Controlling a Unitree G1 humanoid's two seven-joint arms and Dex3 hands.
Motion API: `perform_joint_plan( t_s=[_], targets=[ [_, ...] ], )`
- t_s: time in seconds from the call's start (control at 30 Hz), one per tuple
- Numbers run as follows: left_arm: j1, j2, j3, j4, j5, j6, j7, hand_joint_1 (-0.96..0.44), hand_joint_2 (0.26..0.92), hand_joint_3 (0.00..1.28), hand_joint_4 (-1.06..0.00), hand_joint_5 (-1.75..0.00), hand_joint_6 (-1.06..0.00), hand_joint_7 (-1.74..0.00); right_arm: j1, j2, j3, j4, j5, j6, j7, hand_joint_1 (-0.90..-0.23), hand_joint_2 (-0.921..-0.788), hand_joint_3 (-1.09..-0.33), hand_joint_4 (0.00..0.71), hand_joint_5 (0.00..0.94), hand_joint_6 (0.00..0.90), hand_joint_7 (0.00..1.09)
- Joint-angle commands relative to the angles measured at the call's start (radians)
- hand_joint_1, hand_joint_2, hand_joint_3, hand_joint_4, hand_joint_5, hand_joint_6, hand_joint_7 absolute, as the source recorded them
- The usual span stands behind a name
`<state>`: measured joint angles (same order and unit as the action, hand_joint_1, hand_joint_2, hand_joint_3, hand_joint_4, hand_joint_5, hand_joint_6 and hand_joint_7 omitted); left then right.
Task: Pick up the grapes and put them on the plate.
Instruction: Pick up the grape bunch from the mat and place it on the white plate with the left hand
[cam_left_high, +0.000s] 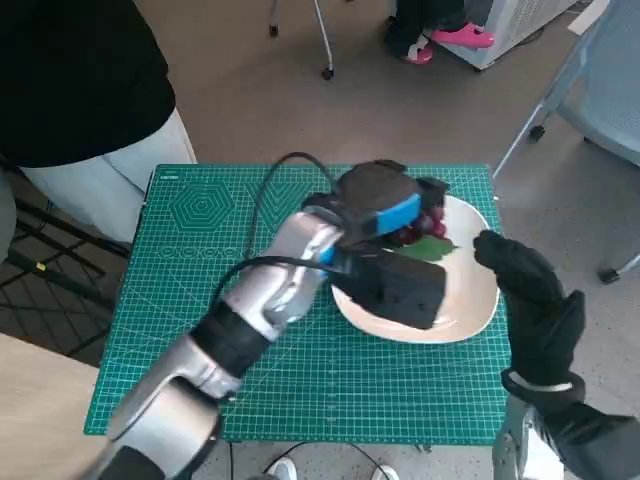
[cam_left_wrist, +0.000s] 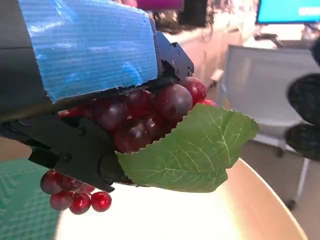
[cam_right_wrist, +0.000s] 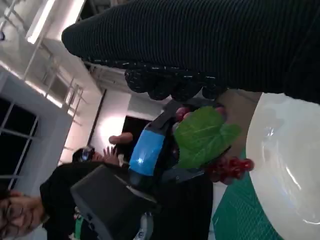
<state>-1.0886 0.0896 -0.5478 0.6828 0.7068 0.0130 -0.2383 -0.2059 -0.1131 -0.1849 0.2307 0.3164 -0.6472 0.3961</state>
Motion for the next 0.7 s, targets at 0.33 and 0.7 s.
perform_joint_plan(
  t_s=[0.33,0.7],
  targets=[
    [-0.094,-0.070,-0.005,0.178,-0.014,-0.068,0.017,0.00,0.921,0.21,-0.48,-1.54,-0.55,-1.09,0.055,0.026,-0.012,-0.035,-0.032,-0.006,-0.076,-0.622,-0.921,-0.840,0.552,0.008,0.234,0.42],
    [-0.107,-0.092,0.002,0.268,-0.025,-0.105,0.027,0.00,0.921,0.27,-0.41,-1.52,-0.46,-1.28,0.051,0.037,-0.007,-0.015,-0.052,-0.028,-0.108,-0.622,-0.921,-0.838,0.555,0.007,0.247,0.40]
  ],
)
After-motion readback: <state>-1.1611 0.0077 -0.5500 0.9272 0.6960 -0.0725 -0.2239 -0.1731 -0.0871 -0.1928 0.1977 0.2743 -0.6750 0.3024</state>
